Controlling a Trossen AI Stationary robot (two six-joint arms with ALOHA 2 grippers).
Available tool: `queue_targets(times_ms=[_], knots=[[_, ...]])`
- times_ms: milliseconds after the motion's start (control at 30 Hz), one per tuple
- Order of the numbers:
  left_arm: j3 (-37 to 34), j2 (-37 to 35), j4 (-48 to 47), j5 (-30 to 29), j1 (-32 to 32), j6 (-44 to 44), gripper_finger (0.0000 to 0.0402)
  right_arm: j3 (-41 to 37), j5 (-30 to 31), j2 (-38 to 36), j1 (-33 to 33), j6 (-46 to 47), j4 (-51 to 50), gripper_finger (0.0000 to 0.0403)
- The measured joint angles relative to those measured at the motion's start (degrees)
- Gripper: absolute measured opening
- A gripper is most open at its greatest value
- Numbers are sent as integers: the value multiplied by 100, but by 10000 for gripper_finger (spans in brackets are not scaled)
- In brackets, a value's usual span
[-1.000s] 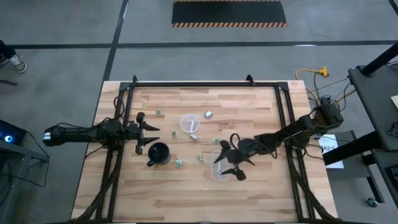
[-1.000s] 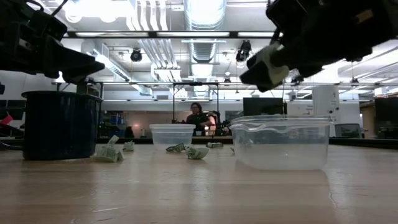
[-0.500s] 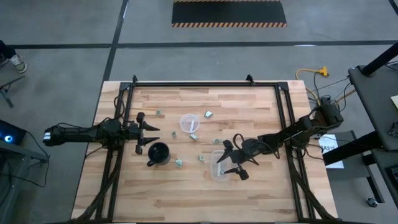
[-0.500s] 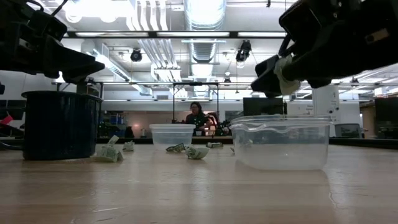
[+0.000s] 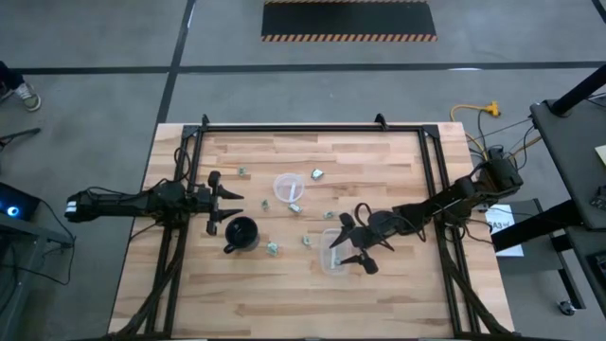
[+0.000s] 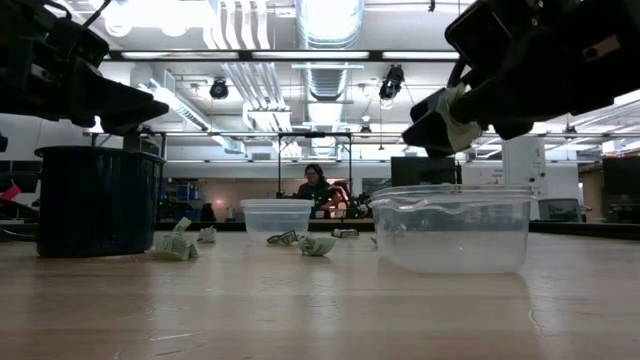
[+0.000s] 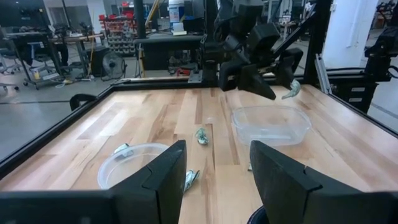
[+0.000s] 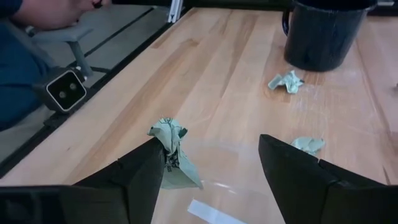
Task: Pick and place items into bin
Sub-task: Put the stevia packet into the rectangular transparent bin
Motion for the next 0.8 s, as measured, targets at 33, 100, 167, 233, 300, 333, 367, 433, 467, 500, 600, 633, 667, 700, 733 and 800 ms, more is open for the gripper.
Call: queue_targets(times_ms=[33,100,167,233,300,333,367,433,467,500,600,633,667,700,733,800], knots=[[0,0,44,1,1,2,162,26,0,0,0,0,-1,247],[0,5,216,0,1,0,162,77,0,0,0,8,2,249],[-2,9,442,2,1,-4,162,122,0,0,0,67,-6,251],[-2,9,757,2,1,-6,162,169,0,0,-2,122,-9,253],[-2,13,1255,2,1,-2,162,240,4,2,-2,115,-13,254],[-2,13,1627,2,1,-2,162,281,4,2,-2,99,-11,253],[-2,22,2030,2,1,0,162,322,4,2,-2,67,-9,253],[-2,35,2681,6,1,95,162,404,9,2,-2,35,-11,250],[-2,39,2936,3,1,215,162,446,28,2,-2,40,-11,248],[-2,69,3165,-25,0,308,162,489,99,2,-2,73,-13,246],[2,210,3425,-178,1,344,162,547,549,2,0,173,-21,242],[6,281,3490,-217,1,343,162,547,678,2,-2,173,-32,241],[13,375,3532,-279,1,339,162,544,804,2,-6,174,-43,240],[21,498,3533,-297,0,310,162,533,909,4,-7,174,-47,240],[21,617,3509,-225,0,296,162,528,970,4,-7,173,-50,240],[29,866,3492,156,-5,294,162,517,1069,4,-7,170,-50,240]])
